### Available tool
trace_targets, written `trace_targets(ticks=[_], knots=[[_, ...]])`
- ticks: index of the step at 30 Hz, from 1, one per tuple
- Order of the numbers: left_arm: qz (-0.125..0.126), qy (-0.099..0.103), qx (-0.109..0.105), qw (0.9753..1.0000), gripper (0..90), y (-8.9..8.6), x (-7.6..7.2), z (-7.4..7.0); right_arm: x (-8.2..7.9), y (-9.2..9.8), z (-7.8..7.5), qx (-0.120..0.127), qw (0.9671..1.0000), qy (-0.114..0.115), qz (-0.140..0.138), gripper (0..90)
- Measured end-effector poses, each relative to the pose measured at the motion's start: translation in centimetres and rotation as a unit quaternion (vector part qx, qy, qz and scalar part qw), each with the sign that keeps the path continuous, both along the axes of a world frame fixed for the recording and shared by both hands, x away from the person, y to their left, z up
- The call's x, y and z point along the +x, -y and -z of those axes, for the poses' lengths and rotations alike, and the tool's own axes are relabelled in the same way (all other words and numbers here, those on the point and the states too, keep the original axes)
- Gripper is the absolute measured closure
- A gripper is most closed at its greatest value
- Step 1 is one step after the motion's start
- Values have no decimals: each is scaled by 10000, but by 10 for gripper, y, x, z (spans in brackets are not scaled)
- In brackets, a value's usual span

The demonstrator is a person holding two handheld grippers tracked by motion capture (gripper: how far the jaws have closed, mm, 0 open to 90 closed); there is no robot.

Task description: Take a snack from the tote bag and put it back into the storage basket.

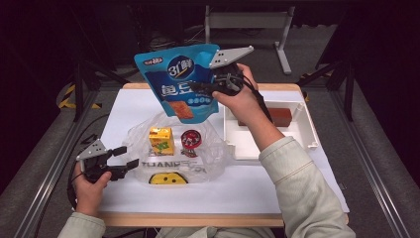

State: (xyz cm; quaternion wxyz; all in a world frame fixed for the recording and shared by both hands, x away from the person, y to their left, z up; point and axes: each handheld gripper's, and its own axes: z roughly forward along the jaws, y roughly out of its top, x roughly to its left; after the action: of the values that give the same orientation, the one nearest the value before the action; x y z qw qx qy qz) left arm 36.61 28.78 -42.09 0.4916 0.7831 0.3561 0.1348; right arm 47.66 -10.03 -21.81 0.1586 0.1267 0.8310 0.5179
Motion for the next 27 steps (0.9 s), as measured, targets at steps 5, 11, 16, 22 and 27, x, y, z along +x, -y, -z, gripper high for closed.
trace_targets(ticks=[5,11,16,22,27], knots=[[4,10,24,10000,251,0,0,0,-1,15,-2,4,9999,-19,107,868],[-6,10,22,10000,251,0,0,0,-1,32,-2,-4,9997,-49,240,870],[-8,-8,13,10000,251,1,0,1,-2,44,-3,-3,9994,-62,350,872],[-5,-23,33,10000,251,1,0,1,-4,60,-3,-23,9988,-89,478,873],[-62,6,52,10000,244,1,0,1,-5,70,-2,-27,9983,-88,575,874]])
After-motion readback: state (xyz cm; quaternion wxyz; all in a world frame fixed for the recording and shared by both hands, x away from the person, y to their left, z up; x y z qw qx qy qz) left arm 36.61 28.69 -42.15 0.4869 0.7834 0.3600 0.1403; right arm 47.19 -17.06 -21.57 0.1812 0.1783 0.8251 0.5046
